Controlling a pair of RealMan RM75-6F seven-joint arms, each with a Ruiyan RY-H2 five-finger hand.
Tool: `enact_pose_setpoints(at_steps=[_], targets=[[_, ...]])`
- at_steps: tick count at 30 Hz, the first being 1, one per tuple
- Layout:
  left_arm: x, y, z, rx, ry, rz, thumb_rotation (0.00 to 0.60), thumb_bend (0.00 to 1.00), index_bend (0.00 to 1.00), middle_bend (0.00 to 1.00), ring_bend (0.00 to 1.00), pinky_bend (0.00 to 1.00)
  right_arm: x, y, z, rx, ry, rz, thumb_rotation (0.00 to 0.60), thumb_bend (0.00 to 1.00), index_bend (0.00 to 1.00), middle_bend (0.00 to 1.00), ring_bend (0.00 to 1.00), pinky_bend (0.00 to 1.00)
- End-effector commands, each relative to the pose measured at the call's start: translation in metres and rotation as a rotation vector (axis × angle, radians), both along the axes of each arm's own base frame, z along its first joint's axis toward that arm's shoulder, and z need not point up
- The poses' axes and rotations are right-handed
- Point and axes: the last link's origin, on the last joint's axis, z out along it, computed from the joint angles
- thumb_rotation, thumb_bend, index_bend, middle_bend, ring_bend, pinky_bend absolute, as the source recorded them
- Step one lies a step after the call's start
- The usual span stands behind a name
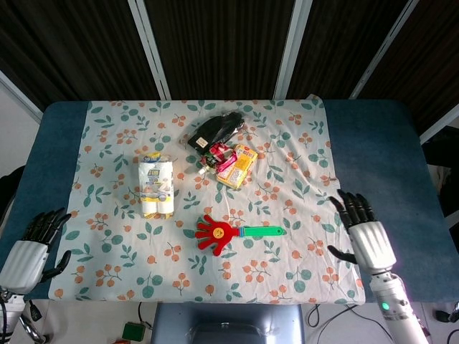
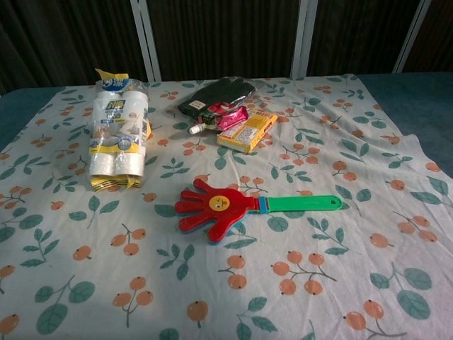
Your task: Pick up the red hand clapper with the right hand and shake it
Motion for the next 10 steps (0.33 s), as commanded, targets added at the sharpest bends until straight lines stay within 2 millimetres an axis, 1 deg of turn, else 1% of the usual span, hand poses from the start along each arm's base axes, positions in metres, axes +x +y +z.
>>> enact_pose_setpoints(at_steps=[1, 6, 10], targets=[[0.0013, -0.0023, -0.0038, 0.002, 0.031, 0.003, 0.600, 0.43, 0.00, 0.00, 0.00, 0.07, -0.0411, 0.0575, 0.0352, -0.167, 0.045, -0.026, 0.600, 0.20, 0.00, 0.00, 0.00, 0.00], [0.0027, -0.0040, -0.0086, 0.005, 0.064, 0.016, 0.600, 0.43, 0.00, 0.00, 0.00, 0.07, -0.0478, 0.0544, 0.0369, -0.111, 0.052, -0.044, 0.600, 0.20, 0.00, 0.00, 0.00, 0.00], [0.0010, -0.0007, -0.0097, 0.001, 0.065, 0.041, 0.600, 0.43, 0.00, 0.00, 0.00, 0.07, -0.0478, 0.0531, 0.0410, -0.125, 0.044, -0.051, 0.600, 0.20, 0.00, 0.00, 0.00, 0.00]])
